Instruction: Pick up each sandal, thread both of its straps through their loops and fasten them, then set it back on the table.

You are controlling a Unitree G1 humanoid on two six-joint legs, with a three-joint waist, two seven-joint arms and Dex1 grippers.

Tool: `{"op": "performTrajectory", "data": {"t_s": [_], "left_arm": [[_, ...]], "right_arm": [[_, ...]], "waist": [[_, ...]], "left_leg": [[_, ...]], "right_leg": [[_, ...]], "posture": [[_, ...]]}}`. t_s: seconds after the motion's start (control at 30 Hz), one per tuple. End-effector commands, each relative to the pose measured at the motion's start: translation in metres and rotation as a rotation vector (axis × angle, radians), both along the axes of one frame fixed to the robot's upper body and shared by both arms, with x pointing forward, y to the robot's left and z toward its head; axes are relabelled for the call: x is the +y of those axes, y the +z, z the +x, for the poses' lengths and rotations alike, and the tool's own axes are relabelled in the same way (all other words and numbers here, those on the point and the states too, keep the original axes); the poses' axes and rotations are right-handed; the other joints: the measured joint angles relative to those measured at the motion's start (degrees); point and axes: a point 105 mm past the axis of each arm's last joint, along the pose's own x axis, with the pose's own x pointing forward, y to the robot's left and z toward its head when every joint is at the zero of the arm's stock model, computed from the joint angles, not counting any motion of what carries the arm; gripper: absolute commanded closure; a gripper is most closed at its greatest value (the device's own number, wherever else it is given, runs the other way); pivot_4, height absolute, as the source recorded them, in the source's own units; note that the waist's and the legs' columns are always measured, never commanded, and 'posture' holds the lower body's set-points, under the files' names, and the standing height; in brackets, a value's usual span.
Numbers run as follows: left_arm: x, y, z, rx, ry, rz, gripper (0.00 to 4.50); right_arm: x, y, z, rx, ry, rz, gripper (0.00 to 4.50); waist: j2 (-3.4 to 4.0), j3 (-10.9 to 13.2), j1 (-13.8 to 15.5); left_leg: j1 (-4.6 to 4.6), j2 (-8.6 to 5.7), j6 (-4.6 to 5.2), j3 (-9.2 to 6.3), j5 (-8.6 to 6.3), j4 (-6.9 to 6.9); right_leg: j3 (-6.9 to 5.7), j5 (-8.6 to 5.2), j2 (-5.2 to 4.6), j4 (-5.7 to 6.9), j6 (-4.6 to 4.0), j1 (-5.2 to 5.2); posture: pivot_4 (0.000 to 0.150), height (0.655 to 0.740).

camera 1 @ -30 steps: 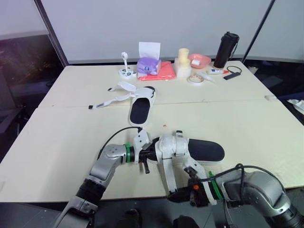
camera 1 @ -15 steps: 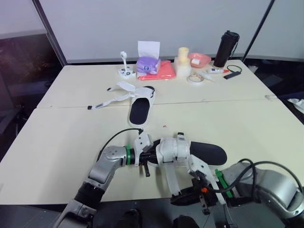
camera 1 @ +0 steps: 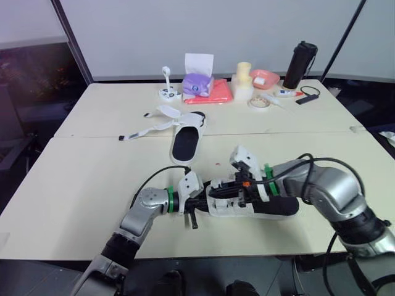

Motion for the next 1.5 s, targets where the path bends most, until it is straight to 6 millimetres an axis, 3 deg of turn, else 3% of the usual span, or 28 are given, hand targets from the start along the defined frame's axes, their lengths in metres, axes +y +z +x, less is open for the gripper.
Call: {"op": "performTrajectory", "data": {"t_s": [0.03,0.23,0.33,0.57,0.77,1.07,1.17,1.3,1.4,1.5], "left_arm": [[0.008,-0.035,-0.005,0.097,0.030,0.103,4.50],[0.009,-0.035,-0.004,0.095,0.038,0.103,4.50],[0.009,-0.034,-0.003,0.092,0.043,0.100,4.50],[0.009,-0.033,-0.002,0.090,0.047,0.096,4.50],[0.009,-0.033,0.000,0.089,0.052,0.094,4.50],[0.008,-0.031,0.003,0.081,0.056,0.089,4.50],[0.008,-0.030,0.003,0.078,0.058,0.088,4.50],[0.007,-0.031,0.003,0.078,0.058,0.087,4.50],[0.007,-0.031,0.003,0.082,0.057,0.086,4.50],[0.007,-0.035,0.002,0.093,0.055,0.102,4.50]], "right_arm": [[-0.009,-0.004,0.017,-0.075,-0.051,-0.055,4.46],[-0.017,-0.016,0.023,-0.059,-0.080,-0.080,4.46],[-0.018,-0.015,0.029,-0.077,-0.114,-0.068,3.53],[-0.019,-0.011,0.052,-0.143,-0.224,-0.049,0.04],[-0.023,-0.013,0.068,-0.104,-0.298,-0.062,0.04],[-0.012,-0.012,0.050,0.099,-0.216,0.013,0.04],[-0.008,-0.006,0.043,0.120,-0.183,0.037,0.85],[-0.006,0.000,0.043,0.121,-0.174,0.054,2.69],[-0.004,0.007,0.042,0.107,-0.160,0.067,4.31],[0.001,0.023,0.038,0.085,-0.122,0.110,4.42]], "waist": [[0.00,0.0,-0.1],[-0.01,0.0,-0.1],[-0.02,0.0,-0.1],[0.00,0.0,-0.1],[0.01,0.0,0.0],[0.01,0.0,0.0],[0.01,0.0,0.0],[0.01,0.0,0.0],[0.01,0.0,0.0],[0.01,0.0,0.0]], "left_leg": [[0.02,-0.01,-0.01,0.01,0.00,0.01],[0.36,0.03,-0.03,0.07,0.02,0.03],[0.39,0.05,-0.03,0.06,0.02,0.03],[0.40,0.04,-0.03,0.00,0.02,0.02],[0.46,0.02,-0.05,0.03,0.03,0.03],[0.45,0.02,-0.05,0.01,0.03,0.02],[0.45,0.02,-0.05,0.00,0.03,0.02],[0.45,0.01,-0.05,0.02,0.03,0.03],[0.45,0.01,-0.05,0.02,0.03,0.03],[0.45,0.01,-0.05,0.02,0.04,0.03]], "right_leg": [[0.00,0.00,0.00,0.02,0.00,0.01],[0.00,0.01,0.06,0.17,-0.05,0.11],[0.02,0.02,0.06,0.19,-0.09,0.11],[0.07,0.03,0.06,0.23,-0.08,0.09],[0.12,0.03,0.07,0.33,-0.08,0.09],[0.13,0.03,0.07,0.34,-0.08,0.09],[0.14,0.03,0.07,0.34,-0.08,0.09],[0.13,0.03,0.07,0.35,-0.09,0.09],[0.14,0.03,0.07,0.35,-0.08,0.08],[0.13,0.03,0.07,0.35,-0.08,0.08]], "posture": [[0.150,0.7400],[0.150,0.7400],[0.150,0.7400],[0.150,0.7400],[0.150,0.7400],[0.150,0.7400],[0.150,0.7400],[0.150,0.7400],[0.150,0.7400],[0.150,0.7400]]}}
